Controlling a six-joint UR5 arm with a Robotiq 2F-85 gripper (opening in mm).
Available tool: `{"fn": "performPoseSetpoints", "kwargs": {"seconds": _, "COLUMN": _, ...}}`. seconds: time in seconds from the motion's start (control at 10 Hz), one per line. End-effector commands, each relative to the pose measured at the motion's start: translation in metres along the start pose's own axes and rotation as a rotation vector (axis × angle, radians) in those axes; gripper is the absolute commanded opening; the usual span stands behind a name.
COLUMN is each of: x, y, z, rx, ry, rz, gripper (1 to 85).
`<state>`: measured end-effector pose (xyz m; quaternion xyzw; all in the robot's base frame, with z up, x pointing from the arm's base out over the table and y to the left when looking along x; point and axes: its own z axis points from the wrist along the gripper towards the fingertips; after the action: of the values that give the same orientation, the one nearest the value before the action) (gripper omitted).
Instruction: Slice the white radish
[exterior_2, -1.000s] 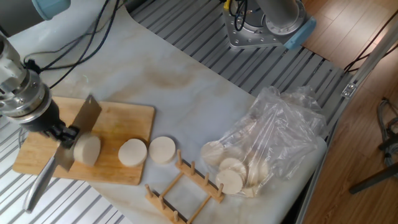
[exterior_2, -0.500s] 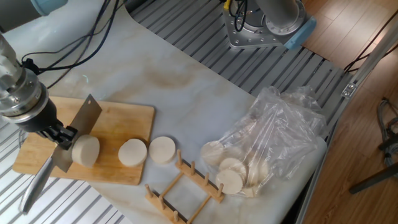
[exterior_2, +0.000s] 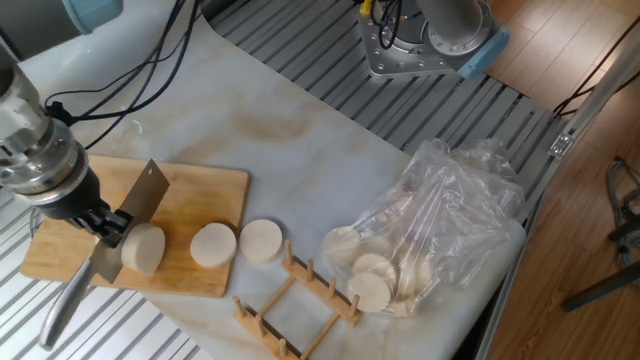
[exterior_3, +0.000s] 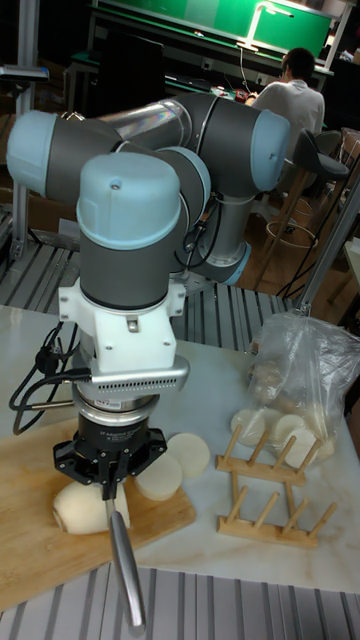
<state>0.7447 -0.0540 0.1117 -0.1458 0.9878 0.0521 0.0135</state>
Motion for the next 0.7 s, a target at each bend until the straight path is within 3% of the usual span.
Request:
{"fn": "performPoseSetpoints", "kwargs": {"seconds": 0.0, "x": 0.0138, "y": 0.0016, "z": 0.0079, "rx": -0.005, "ry": 0.015, "rz": -0.015, "gripper": 1.3}}
{"fn": "performPoseSetpoints", "kwargs": {"seconds": 0.2, "x": 0.0198, "y": 0.0012, "z": 0.0051, "rx": -0.003, "ry": 0.037, "rz": -0.017, "gripper": 1.3}}
{"fn": "performPoseSetpoints", "kwargs": {"seconds": 0.5, "x": 0.0181, "y": -0.0005, "z": 0.0044, "rx": -0.007, "ry": 0.034, "rz": -0.027, "gripper": 1.3}}
{"fn": "performPoseSetpoints", "kwargs": {"seconds": 0.6, "x": 0.0232, "y": -0.0007, "z": 0.0015, "rx": -0.01, "ry": 0.06, "rz": -0.033, "gripper": 1.3}}
